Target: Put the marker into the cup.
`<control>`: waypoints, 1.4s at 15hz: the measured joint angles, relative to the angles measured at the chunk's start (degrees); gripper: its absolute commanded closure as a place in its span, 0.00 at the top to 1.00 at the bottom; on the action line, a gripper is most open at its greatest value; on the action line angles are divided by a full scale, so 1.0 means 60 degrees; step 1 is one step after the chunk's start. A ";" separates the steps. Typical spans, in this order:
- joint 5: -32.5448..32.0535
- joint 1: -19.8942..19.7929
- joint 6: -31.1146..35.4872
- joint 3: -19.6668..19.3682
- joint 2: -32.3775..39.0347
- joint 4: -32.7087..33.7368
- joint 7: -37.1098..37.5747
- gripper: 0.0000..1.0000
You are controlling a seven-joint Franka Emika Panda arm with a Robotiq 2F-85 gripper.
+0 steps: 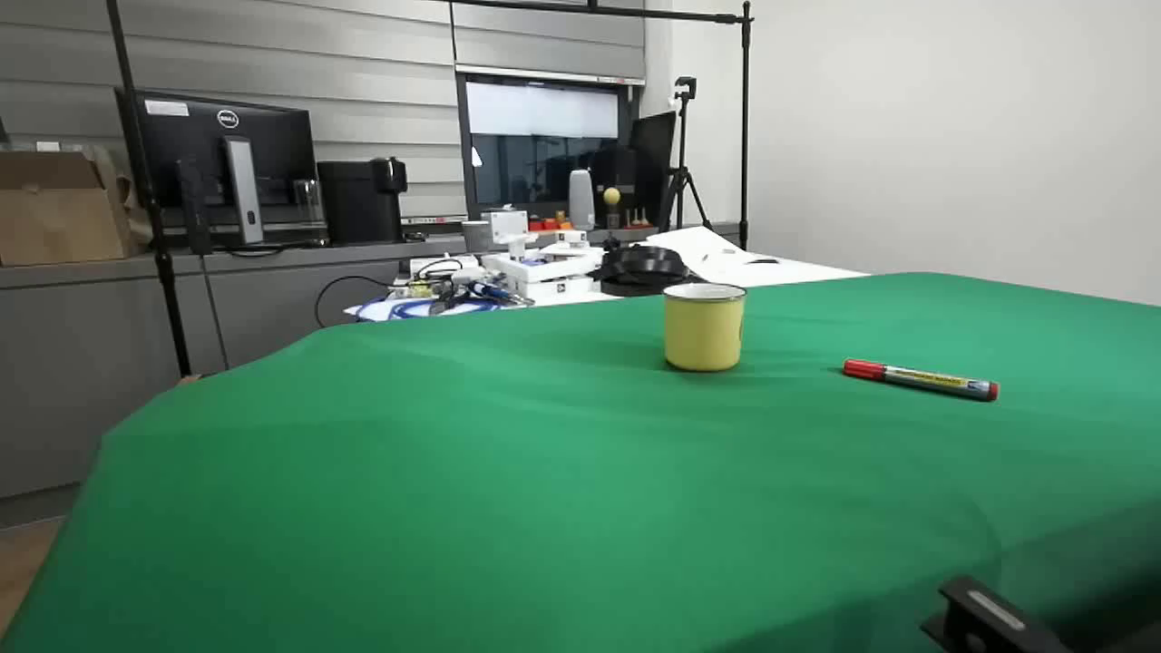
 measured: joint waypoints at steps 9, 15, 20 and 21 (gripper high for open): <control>0.0000 0.0000 0.0015 0.0000 -0.0001 0.0001 -0.0001 1.00; 0.0000 0.0000 0.0015 0.0000 -0.0001 0.0001 -0.0002 1.00; -0.0034 -0.0033 0.0137 0.0046 0.0011 -0.0021 -0.0159 1.00; -0.0043 -0.0040 0.0312 0.0059 0.0025 -0.0033 -0.0217 1.00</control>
